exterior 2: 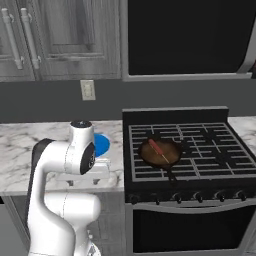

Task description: Place the cold items (peach and mango) from the fridge in one tupperware on the dining counter. Place the warm items (hot dog and kebab skewer) in the stove area in another tupperware.

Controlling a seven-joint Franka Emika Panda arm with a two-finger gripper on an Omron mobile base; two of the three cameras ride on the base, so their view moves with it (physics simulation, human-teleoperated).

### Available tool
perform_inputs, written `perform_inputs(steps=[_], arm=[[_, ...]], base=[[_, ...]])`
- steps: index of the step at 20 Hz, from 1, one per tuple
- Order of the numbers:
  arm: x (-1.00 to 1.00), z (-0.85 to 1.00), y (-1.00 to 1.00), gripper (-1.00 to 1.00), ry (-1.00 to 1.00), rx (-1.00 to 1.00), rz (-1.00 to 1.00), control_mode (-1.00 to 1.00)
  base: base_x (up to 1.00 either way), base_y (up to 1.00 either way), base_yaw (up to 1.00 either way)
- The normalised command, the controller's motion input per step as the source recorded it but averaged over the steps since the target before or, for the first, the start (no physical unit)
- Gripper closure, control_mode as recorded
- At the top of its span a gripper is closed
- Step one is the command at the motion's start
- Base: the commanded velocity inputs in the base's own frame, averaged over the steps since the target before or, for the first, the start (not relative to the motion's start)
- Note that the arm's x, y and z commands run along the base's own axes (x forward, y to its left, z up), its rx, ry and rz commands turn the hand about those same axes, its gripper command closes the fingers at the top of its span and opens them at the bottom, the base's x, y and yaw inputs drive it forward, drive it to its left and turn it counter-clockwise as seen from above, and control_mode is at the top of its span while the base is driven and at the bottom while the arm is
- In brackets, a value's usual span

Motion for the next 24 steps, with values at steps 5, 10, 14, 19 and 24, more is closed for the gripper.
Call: perform_inputs(steps=[5,10,14,19,24], arm=[[0.41,-0.01,-0.15,-1.0,-0.06,0.14,0.08,-1.0],[0.76,0.0,0.22,-1.0,-0.08,0.08,0.06,-1.0],[0.61,0.0,0.67,-1.0,0.0,-0.01,0.01,-1.0],[0.7,0.07,0.45,-1.0,-0.02,-0.11,0.0,-1.0],[0.89,0.16,0.08,-1.0,0.0,-0.07,0.01,-1.0]], base=[[0.0,0.0,0.0],[0.0,0.0,0.0],[0.0,0.0,0.0],[0.0,0.0,0.0],[0.0,0.0,0.0]])
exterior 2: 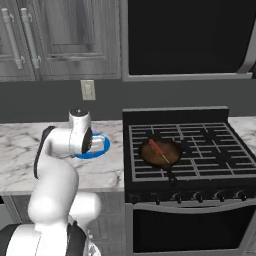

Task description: Place the cold items (peach and mango) from the fridge in one tupperware on the dining counter. Place the warm items (hot dog and kebab skewer) in the stove area in another tupperware.

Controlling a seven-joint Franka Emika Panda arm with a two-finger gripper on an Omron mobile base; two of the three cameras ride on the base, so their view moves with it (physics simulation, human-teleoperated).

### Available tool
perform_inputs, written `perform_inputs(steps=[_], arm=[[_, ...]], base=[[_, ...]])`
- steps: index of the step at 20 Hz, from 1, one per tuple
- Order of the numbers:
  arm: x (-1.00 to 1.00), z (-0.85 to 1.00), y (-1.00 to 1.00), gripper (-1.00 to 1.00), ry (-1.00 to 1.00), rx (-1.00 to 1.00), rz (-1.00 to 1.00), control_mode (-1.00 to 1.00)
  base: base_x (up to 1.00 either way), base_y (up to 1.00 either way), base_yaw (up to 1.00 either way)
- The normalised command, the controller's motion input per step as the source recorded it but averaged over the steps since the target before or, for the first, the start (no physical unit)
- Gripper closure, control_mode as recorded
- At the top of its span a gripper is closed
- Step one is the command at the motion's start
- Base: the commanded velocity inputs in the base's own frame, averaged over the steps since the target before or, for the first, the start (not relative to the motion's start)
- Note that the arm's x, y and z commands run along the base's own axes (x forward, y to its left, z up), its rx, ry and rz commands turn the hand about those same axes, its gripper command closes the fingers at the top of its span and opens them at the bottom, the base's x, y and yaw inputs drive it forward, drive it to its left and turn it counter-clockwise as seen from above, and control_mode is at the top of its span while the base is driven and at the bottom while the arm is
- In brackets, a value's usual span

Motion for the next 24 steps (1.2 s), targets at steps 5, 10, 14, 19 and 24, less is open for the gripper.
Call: perform_inputs(steps=[5,10,14,19,24], arm=[[0.83,0.15,0.11,-1.0,0.0,-0.02,0.06,-1.0],[0.77,-0.06,0.2,-1.0,0.05,-0.07,0.11,-1.0],[0.64,-0.44,0.15,-1.0,0.01,-0.05,0.1,-1.0],[0.5,-0.61,0.01,-1.0,0.0,-0.01,0.1,-1.0],[0.43,-0.42,0.04,-1.0,0.0,-0.01,0.08,-1.0]], base=[[0.0,0.0,0.0],[0.0,0.0,0.0],[0.0,0.0,0.0],[0.0,0.0,0.0],[0.0,0.0,0.0]])
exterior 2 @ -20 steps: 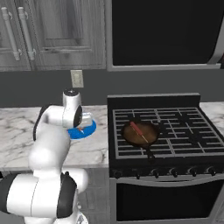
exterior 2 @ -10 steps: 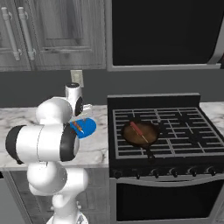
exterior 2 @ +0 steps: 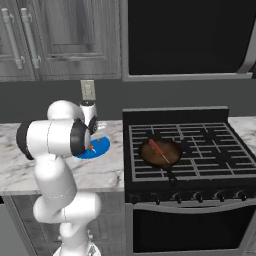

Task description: Place the cold items (peach and mango) from the fridge in one tupperware on the dining counter. Place the warm items (hot dog and kebab skewer) in the stove area in another tupperware.

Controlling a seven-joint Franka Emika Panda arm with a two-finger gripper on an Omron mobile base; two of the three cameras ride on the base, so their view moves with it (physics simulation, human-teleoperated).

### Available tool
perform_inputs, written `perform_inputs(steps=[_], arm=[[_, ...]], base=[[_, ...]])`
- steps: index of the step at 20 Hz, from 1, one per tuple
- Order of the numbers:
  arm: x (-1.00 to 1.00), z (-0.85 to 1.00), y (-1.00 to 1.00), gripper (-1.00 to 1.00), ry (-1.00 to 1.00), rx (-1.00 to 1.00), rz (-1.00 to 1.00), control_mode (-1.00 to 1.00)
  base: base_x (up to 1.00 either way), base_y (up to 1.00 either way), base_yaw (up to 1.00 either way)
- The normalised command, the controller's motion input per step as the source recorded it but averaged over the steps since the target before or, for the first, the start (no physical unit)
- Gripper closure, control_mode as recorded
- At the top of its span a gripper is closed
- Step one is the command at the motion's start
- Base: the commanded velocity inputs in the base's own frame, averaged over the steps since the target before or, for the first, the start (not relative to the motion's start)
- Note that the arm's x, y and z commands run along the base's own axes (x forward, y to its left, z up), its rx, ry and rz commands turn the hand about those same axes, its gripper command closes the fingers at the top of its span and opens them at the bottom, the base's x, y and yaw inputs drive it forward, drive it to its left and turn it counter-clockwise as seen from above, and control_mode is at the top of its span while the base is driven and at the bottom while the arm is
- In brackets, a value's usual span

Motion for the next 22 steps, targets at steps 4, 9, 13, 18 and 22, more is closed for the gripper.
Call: perform_inputs(steps=[4,9,13,18,22], arm=[[0.5,-0.51,0.1,-1.0,0.0,-0.04,0.08,-1.0],[0.33,-0.49,0.01,-1.0,0.0,-0.05,0.07,-1.0],[0.0,-0.41,-0.01,1.0,0.0,-0.01,0.02,-1.0],[-0.16,-0.47,-0.36,1.0,0.11,0.0,0.03,-1.0],[-0.54,-0.29,-0.22,1.0,0.25,-0.01,0.1,-1.0]], base=[[0.0,0.0,0.0],[0.0,0.0,0.0],[0.0,0.0,0.0],[0.0,0.0,0.0],[0.0,0.0,0.0]])
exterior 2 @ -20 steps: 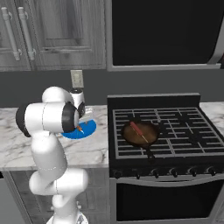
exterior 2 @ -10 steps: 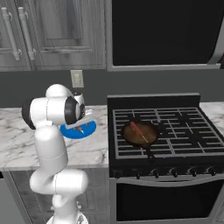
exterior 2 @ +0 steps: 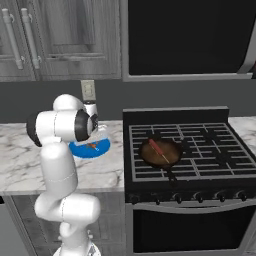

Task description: Place the cold items (peach and mango) from the fridge in one tupperware on the dining counter. Place the warm items (hot dog and kebab skewer) in the stove area in another tupperware.

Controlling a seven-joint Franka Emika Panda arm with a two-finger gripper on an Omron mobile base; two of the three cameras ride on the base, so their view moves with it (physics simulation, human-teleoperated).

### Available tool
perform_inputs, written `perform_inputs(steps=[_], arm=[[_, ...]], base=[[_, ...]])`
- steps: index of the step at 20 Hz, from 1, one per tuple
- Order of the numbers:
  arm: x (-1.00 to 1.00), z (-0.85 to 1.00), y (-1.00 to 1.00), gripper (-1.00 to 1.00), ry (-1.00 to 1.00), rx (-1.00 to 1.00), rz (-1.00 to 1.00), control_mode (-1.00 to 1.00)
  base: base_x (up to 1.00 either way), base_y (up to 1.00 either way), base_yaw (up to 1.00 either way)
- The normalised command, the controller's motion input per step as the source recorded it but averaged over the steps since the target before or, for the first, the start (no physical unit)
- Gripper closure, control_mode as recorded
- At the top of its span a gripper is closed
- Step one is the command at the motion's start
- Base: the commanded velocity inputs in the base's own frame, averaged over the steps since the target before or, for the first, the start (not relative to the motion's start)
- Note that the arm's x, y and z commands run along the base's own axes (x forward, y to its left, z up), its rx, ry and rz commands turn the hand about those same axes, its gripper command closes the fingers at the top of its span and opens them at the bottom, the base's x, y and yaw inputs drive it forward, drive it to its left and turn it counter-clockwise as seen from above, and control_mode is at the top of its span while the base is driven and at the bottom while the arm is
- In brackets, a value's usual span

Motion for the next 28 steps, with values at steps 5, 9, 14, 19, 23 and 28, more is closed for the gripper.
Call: perform_inputs(steps=[5,9,14,19,23,28], arm=[[-0.97,-0.19,-0.41,1.0,0.04,0.0,0.09,-1.0],[-0.94,0.08,-0.72,1.0,-0.05,0.04,0.04,-1.0],[-0.81,0.94,-0.89,1.0,-0.35,0.16,0.1,-1.0],[-1.0,0.83,-0.95,1.0,-0.19,0.01,0.09,-1.0],[-1.0,0.88,-0.83,1.0,-0.24,-0.03,0.0,-1.0],[-1.0,0.96,-0.23,1.0,-0.19,-0.19,0.09,-1.0]], base=[[0.0,0.0,0.0],[0.0,0.0,0.0],[0.0,0.0,0.0],[0.0,0.0,0.0],[0.0,0.0,0.0],[0.0,0.0,0.0]])
